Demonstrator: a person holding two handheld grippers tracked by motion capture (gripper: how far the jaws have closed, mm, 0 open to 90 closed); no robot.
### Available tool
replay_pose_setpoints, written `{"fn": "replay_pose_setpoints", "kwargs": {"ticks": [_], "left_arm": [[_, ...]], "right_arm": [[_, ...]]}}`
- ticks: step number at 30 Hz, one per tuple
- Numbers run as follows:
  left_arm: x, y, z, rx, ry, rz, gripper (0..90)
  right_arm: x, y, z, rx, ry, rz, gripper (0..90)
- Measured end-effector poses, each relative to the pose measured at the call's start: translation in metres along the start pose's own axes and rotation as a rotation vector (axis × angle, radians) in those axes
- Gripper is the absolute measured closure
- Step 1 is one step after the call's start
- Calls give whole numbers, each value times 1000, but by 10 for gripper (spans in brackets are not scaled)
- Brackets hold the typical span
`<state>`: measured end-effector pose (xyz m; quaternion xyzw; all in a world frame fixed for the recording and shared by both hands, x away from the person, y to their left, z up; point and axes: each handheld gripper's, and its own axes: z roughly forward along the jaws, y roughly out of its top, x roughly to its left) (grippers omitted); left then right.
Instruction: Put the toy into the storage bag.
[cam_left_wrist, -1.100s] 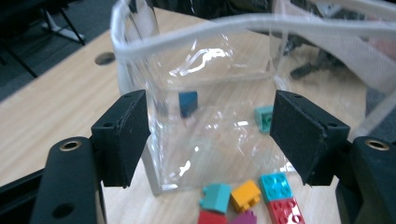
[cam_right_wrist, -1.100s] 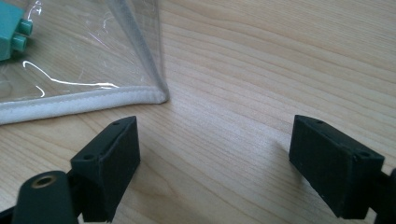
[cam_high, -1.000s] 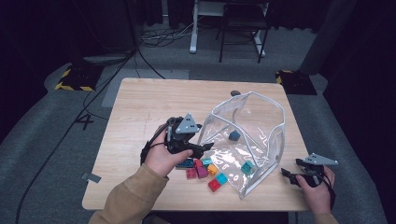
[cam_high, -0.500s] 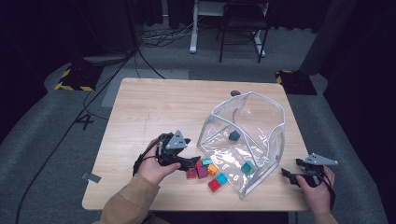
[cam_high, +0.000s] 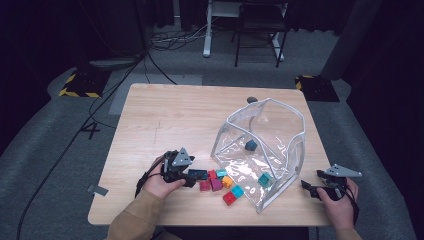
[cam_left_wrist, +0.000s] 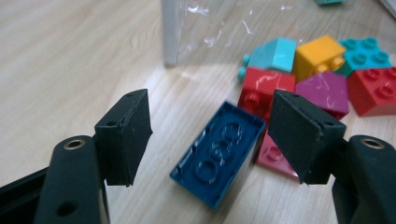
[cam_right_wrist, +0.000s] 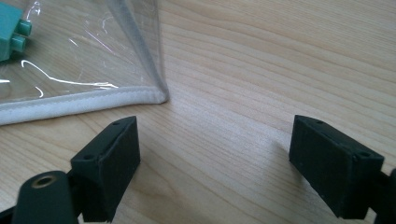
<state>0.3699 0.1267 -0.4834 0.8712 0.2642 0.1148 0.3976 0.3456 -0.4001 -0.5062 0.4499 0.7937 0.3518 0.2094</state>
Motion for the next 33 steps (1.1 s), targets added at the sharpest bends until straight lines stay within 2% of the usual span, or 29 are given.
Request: {"fn": "replay_pose_setpoints", "kwargs": {"ticks": [2,5,8,13,15,17,19,21,28,30,31,33], "left_arm": [[2,-4,2,44,18,3,298],[4,-6,4,58,-3,-6,295],[3,-6,6,66,-7,-3,293],[5,-8,15,129,-10,-4,322],[6,-8,16,115,-10,-5,375],[7,-8,15,113,-15,-10,470],[9,-8,16,98,-24,-20,496],[10,-8,16,94,-30,-33,587],[10,-5,12,99,-40,-57,590],[10,-3,9,76,-44,-64,590],[10,-1,4,46,-57,-77,590],[10,-1,3,35,-66,-83,590]], "right_arm": [[0,0,0,0,0,0,164],[0,0,0,0,0,0,164],[0,0,0,0,0,0,164],[0,0,0,0,0,0,164],[0,0,0,0,0,0,163],[0,0,0,0,0,0,164],[0,0,0,0,0,0,164],[0,0,0,0,0,0,164],[0,0,0,0,0,0,164],[0,0,0,0,0,0,164],[0,0,0,0,0,0,164],[0,0,0,0,0,0,164]]}}
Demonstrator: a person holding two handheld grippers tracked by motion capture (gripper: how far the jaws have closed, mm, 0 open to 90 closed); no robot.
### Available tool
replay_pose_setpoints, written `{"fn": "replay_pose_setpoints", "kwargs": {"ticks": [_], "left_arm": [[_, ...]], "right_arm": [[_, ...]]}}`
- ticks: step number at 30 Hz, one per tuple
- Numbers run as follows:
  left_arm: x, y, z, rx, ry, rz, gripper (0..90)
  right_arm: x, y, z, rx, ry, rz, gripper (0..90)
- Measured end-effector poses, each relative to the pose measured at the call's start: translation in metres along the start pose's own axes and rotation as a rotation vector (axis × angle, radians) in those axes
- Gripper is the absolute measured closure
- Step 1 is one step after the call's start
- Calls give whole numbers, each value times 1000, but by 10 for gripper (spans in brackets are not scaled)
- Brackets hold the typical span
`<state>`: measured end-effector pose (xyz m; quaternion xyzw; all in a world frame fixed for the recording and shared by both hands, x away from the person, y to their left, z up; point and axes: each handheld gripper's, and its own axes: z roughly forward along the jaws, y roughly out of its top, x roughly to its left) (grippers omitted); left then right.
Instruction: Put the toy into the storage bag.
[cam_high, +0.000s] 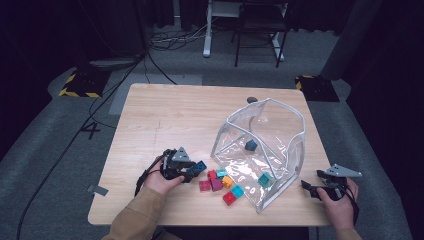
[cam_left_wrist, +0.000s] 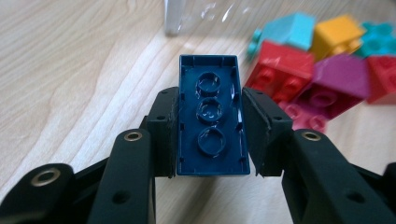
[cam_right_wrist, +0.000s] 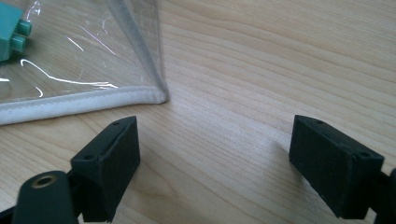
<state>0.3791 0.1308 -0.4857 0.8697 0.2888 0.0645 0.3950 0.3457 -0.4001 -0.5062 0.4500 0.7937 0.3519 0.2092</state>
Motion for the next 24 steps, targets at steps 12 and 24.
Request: {"fn": "replay_pose_setpoints", "kwargs": {"ticks": [12,24], "left_arm": [[-8,29,-35,-56,-47,30,590],[-14,57,-57,-92,-36,48,590]], "right_arm": [[0,0,0,0,0,0,164],[1,0,0,0,-4,4,163]]}}
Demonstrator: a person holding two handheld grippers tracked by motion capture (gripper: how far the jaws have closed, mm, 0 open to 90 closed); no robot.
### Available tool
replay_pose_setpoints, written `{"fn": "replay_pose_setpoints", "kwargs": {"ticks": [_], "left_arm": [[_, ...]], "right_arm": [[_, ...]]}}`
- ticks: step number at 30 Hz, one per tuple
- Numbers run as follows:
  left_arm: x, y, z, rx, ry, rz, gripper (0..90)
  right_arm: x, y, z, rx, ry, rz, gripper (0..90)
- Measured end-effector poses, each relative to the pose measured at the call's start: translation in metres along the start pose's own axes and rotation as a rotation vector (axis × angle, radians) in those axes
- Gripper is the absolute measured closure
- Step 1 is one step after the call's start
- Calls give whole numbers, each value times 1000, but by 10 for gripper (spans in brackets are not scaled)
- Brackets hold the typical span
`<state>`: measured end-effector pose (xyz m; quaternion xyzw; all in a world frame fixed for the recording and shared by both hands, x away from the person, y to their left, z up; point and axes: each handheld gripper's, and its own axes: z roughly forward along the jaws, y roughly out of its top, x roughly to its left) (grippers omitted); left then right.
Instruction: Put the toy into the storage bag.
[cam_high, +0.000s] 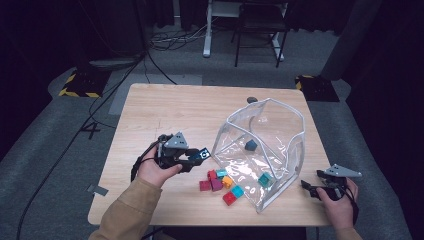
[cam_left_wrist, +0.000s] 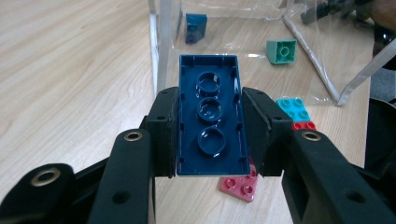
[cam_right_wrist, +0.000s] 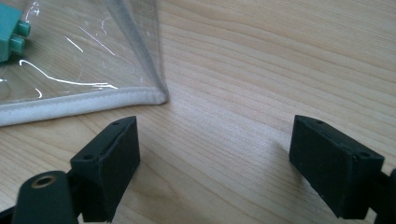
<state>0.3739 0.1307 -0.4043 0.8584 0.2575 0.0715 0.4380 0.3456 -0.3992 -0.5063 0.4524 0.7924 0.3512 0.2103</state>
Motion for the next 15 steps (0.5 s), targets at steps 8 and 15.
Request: {"fn": "replay_pose_setpoints", "kwargs": {"ticks": [8,15], "left_arm": [[-7,30,-13,-24,10,36,590],[-9,49,-23,-47,15,34,590]], "right_arm": [[2,1,1,-1,-10,8,163],[2,1,1,-1,-11,8,163]]}}
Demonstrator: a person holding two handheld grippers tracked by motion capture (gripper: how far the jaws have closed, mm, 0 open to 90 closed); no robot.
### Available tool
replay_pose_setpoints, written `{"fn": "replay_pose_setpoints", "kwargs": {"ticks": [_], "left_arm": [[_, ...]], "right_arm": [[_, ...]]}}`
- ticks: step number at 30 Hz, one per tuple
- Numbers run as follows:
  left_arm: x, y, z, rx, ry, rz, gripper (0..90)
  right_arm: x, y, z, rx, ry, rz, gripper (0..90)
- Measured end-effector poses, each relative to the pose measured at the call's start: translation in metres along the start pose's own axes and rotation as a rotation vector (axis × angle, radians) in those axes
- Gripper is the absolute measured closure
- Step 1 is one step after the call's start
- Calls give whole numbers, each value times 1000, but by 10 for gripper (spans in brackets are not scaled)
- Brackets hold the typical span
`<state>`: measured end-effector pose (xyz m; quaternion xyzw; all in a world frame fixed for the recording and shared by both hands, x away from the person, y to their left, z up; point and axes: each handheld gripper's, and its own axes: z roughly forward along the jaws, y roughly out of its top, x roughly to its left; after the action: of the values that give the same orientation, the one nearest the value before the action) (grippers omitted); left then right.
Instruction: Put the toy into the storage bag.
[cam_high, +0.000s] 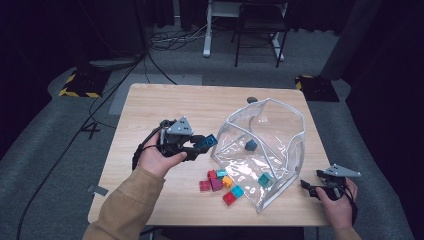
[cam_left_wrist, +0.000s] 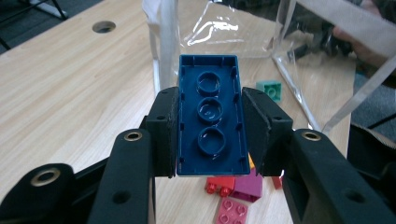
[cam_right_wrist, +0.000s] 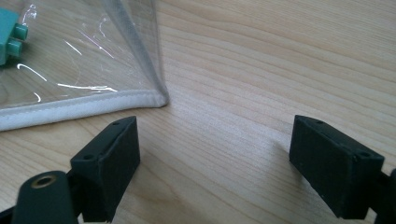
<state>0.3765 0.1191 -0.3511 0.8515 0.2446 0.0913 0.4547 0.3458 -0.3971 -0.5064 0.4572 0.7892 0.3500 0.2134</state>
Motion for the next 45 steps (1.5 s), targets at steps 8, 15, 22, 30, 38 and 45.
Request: {"fn": "replay_pose_setpoints", "kwargs": {"ticks": [8,15,22,30,38,45], "left_arm": [[1,20,-8,-25,7,-9,590],[-1,40,-13,-37,3,4,590],[-2,62,-15,-60,-10,19,590],[-3,93,-11,-95,-19,37,590],[0,114,0,-129,-27,27,590],[-2,129,15,-149,-25,29,590]], "right_arm": [[0,0,0,-1,1,0,163],[0,0,0,-1,1,-1,163],[0,0,0,-1,0,0,163],[0,0,0,0,1,-1,163],[0,0,0,1,2,0,163],[0,0,0,2,4,1,163]]}}
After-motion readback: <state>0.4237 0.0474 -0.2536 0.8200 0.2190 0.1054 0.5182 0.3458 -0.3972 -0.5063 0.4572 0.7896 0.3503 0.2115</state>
